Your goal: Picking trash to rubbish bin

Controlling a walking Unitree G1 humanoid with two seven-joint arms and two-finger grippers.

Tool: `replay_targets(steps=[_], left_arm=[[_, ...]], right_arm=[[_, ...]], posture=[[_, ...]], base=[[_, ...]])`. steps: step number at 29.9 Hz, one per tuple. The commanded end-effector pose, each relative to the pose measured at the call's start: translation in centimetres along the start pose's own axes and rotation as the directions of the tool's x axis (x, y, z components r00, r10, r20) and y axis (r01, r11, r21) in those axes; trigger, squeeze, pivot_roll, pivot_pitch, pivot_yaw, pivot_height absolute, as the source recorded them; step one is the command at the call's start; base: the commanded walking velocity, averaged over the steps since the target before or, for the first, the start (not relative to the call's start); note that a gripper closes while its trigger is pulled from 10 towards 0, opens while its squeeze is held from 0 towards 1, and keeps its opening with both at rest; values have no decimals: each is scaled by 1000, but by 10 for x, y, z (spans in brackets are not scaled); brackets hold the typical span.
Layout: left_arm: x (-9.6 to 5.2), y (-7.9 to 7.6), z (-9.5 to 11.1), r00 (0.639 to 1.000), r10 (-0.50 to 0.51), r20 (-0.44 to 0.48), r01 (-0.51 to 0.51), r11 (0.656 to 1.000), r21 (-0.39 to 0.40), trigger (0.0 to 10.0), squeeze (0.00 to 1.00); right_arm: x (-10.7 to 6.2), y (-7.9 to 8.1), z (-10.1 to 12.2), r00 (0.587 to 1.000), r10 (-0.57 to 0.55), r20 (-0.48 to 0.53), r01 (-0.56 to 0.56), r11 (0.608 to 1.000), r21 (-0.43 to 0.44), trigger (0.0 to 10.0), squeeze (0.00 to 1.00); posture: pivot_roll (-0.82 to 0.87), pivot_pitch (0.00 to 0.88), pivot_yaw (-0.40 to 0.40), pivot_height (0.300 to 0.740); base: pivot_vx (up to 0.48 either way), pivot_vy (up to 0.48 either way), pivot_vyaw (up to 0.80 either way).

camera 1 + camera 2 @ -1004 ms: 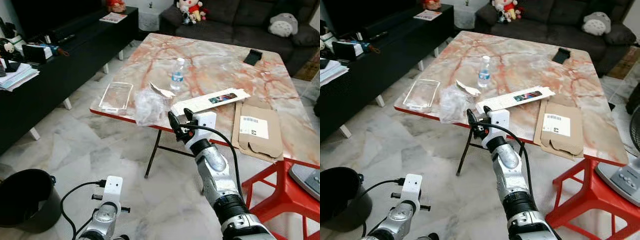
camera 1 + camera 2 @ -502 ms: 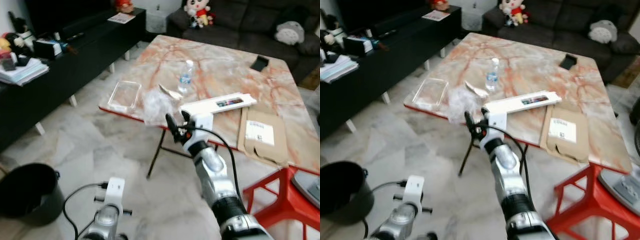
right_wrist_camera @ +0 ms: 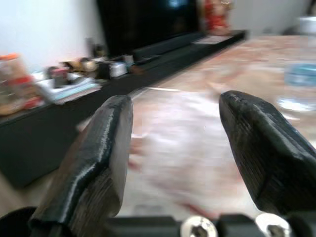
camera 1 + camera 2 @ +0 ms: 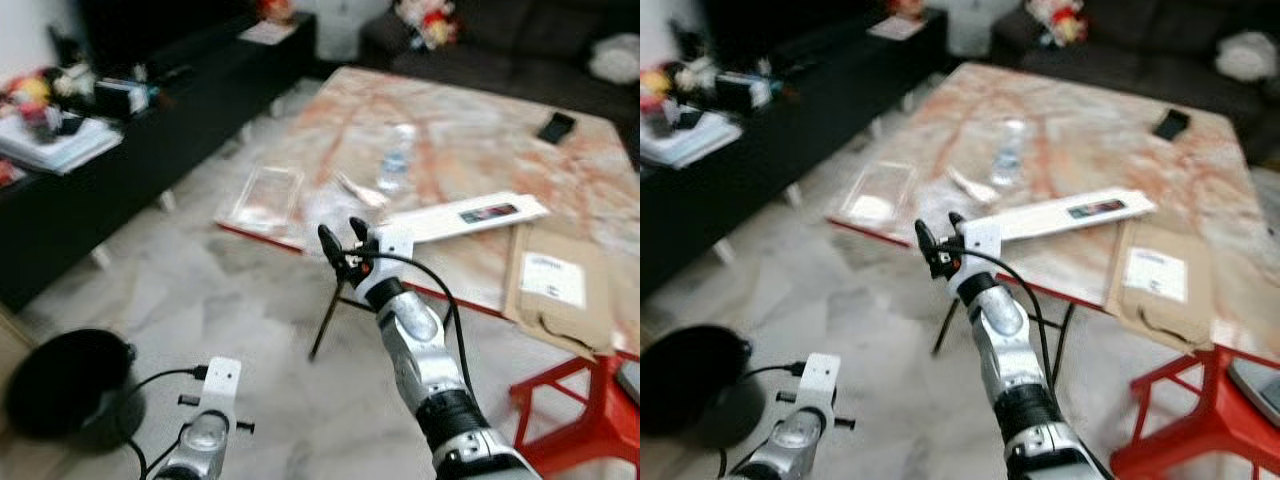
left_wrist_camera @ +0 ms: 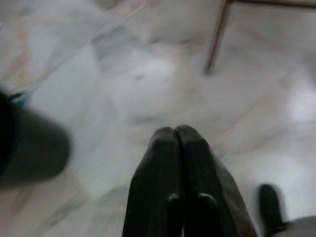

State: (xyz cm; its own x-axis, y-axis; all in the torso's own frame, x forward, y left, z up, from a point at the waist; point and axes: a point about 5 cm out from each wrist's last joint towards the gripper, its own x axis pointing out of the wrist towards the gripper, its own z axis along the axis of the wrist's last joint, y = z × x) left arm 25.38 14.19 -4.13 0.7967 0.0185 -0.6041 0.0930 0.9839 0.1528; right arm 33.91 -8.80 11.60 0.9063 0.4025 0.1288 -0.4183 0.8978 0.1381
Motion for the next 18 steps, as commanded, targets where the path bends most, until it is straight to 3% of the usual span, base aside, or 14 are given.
replay_targets(steps=[1, 6, 12, 18], left_arm=[[-1, 3, -4, 1000, -2, -7, 2, 1000, 27, 10000, 0], [-1, 3, -4, 1000, -3, -7, 3, 1000, 27, 10000, 0], [-1, 4, -5, 1000, -1, -8, 2, 1000, 25, 10000, 0], [-1, 3, -5, 1000, -3, -7, 3, 1000, 27, 10000, 0]], right_arm=[[6, 4, 8, 1000, -3, 31, 2, 1000, 24, 10000, 0], [7, 6, 10, 999, 7, 42, -8, 999, 32, 10000, 0], [6, 11, 11, 998, 37, 53, -36, 999, -9, 10000, 0], [5, 17, 8, 997, 63, 44, -63, 998, 6, 10000, 0]], posture=[[-97, 38, -81, 740], [-99, 30, -77, 740], [-99, 23, -75, 740], [-96, 31, -77, 740]], base=[[341, 0, 0], [337, 0, -464], [387, 0, 0], [386, 0, 800]])
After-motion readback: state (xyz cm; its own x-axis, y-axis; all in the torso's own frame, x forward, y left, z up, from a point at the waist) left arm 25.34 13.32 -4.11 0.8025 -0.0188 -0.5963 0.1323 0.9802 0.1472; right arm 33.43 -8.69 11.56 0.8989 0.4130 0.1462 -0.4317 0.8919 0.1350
